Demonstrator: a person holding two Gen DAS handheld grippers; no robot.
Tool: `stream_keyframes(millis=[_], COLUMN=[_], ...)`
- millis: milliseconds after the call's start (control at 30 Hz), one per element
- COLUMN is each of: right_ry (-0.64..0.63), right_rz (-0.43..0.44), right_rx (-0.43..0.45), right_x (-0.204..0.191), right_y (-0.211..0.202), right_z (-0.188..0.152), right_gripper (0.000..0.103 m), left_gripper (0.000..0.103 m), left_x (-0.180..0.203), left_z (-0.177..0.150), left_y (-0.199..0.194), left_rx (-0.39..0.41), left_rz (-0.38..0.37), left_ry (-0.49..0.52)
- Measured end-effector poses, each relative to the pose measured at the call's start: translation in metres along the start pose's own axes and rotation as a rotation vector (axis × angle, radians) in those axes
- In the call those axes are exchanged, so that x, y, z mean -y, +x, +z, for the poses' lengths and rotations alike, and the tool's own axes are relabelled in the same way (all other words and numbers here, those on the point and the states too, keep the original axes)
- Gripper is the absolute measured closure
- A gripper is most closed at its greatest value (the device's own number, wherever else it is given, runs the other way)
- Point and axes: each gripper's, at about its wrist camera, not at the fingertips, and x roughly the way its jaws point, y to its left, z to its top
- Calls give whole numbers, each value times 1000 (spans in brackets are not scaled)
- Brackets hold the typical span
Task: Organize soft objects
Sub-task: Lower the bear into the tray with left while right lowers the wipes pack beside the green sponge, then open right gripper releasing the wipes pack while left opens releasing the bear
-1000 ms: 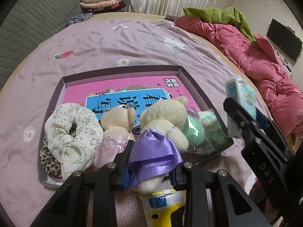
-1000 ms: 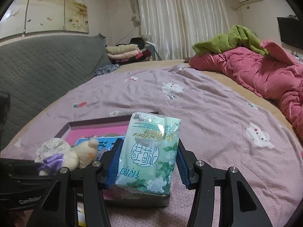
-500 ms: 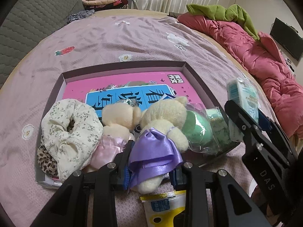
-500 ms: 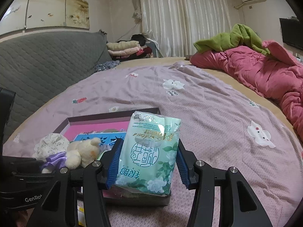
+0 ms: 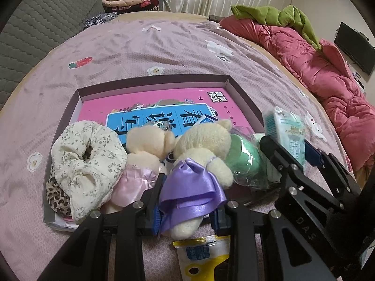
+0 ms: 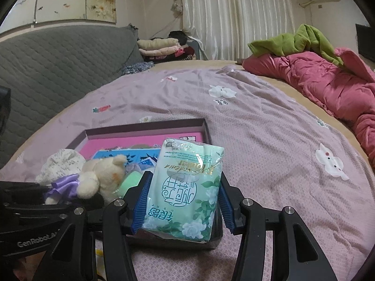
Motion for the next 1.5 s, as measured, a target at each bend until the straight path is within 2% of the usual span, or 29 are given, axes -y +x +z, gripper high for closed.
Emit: stream_keyframes(millis=[267, 633, 867, 933, 1500], right_ry=[-48, -44, -31, -25, -16], right_rz=[-18, -33, -24, -14, -13], right_rx=[-7, -25, -7, 1, 18], right_x=[-6, -3, -2, -1, 0], right_y=[3, 4, -1, -3, -8], right_z=[-3, -5, -4, -3, -2], right_gripper=[48, 48, 41, 36, 35], left_gripper=[71, 71, 71, 71, 71], left_x=[-1, -1, -2, -1, 2], left_z=[-1, -1, -1, -1, -3], left_y=[0, 0, 1, 2, 2], left_rx=[-1, -2, -8, -9, -15], left_rz=[5, 3, 9, 10, 9], left_ry=[-5, -11, -19, -21, -9])
